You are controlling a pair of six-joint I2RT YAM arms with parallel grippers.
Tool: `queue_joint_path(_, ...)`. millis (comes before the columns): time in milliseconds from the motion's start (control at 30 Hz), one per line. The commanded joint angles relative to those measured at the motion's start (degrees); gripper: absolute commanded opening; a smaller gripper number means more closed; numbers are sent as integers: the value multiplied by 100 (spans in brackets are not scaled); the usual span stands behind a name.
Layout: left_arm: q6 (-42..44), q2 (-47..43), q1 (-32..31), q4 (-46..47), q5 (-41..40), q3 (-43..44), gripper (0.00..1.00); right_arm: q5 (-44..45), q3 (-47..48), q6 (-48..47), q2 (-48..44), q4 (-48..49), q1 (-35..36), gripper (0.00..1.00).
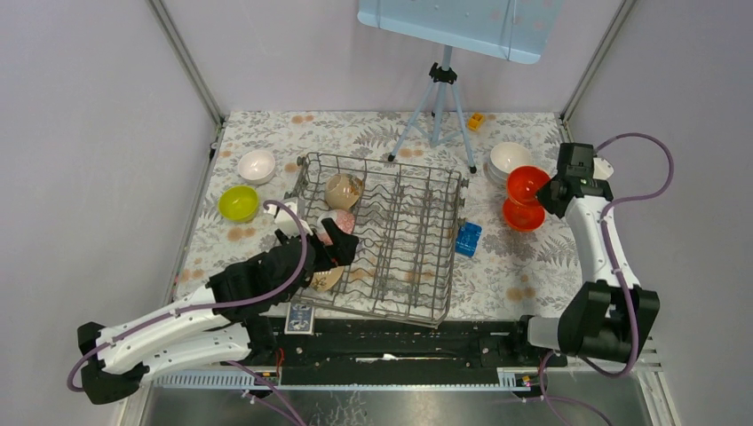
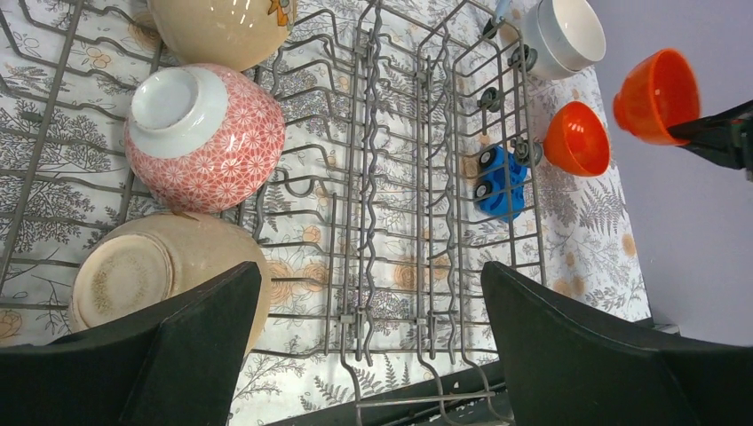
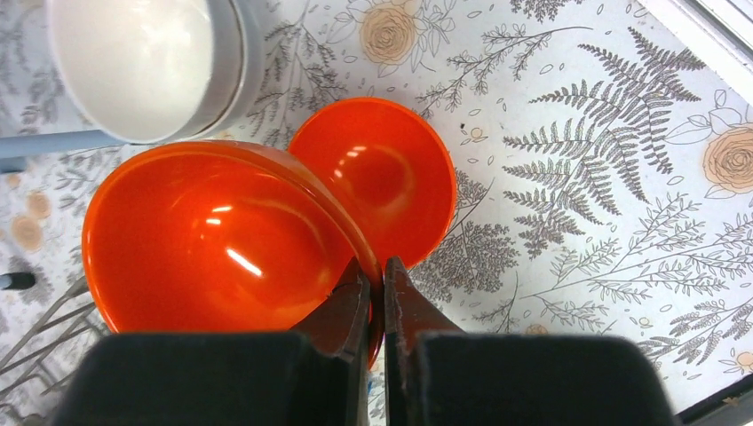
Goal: Unload the bowls from the dish rack
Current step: Place the bowl with the bowl.
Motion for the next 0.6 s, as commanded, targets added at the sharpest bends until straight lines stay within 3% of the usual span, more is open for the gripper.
queue_joint_path(0,-79,-114,24,238,-131,-78,99,212,58,50,431,286,-76,0)
queue_joint_path(567,-527,45,25,74,59,-341,99,57,-589,-46,928,748,-390,0)
